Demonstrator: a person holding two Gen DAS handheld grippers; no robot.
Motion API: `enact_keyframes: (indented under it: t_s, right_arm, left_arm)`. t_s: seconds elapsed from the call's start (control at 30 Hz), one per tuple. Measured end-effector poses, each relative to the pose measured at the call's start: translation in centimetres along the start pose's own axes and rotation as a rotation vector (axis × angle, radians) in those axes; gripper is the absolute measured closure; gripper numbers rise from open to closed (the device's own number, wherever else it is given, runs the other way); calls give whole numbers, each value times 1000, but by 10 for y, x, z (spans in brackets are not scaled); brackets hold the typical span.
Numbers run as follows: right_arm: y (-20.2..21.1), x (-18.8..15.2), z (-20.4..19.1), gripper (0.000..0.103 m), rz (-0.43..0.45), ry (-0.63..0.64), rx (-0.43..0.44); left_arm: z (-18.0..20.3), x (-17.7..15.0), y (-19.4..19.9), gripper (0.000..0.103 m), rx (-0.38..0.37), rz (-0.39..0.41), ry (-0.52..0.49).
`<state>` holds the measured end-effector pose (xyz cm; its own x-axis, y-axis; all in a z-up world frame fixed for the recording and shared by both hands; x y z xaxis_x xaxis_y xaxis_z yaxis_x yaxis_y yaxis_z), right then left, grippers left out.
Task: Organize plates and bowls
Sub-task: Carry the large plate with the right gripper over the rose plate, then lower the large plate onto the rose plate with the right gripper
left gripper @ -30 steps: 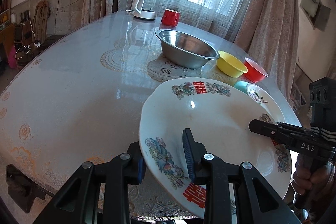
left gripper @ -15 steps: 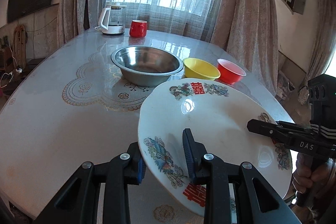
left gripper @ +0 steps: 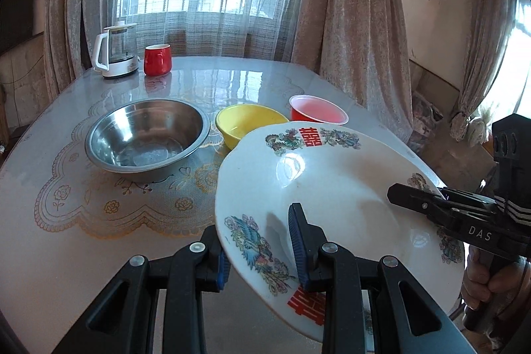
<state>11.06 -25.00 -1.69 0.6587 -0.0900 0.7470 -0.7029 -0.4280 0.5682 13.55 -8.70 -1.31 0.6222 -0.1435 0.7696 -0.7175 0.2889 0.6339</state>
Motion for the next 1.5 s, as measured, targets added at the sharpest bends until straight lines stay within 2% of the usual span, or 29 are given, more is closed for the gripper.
enact_keyframes:
  t_s: [0.1, 0.3, 0.73, 1.07, 1.2, 1.37, 1.5]
  right_arm:
    - [1, 4, 19, 78, 1, -19, -31]
    - [-8, 2, 44, 75, -16, -30, -89]
    - [-29, -14, 52, 74, -41, -22, -134]
    - [-32, -20, 61, 74, -44, -72, -123]
    - [-33, -20, 62, 71, -65, -111, -98]
    - [-23, -25, 61, 71, -59, -155, -73]
    - [-12, -28, 58, 71, -45, -169, -70]
  left_arm:
    - [14, 7, -15, 73, -17, -24, -14]
    - [31, 10, -34, 72, -2, -48, -56]
    - [26, -11, -63, 72, 25, -128, -27]
    - [27, -20, -65, 69, 54, -131, -24]
    - [29, -20, -64, 68, 88, -126, -21]
    - [29, -21, -61, 68, 93, -124, -11]
    - [25, -22, -52, 64, 92, -106, 4]
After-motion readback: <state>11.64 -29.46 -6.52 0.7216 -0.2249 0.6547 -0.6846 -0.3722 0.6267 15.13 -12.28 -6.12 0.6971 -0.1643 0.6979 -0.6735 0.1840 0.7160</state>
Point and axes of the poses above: each gripper's, at about its wrist camera, not at the fingertips, and y roughly against the way its jaws point, z to its right, x to its top, the point moved 5 cm from there along -y, roughly the way its jaws point, and after that the axes turned 9 degrees about x, right-handed, at the moved point
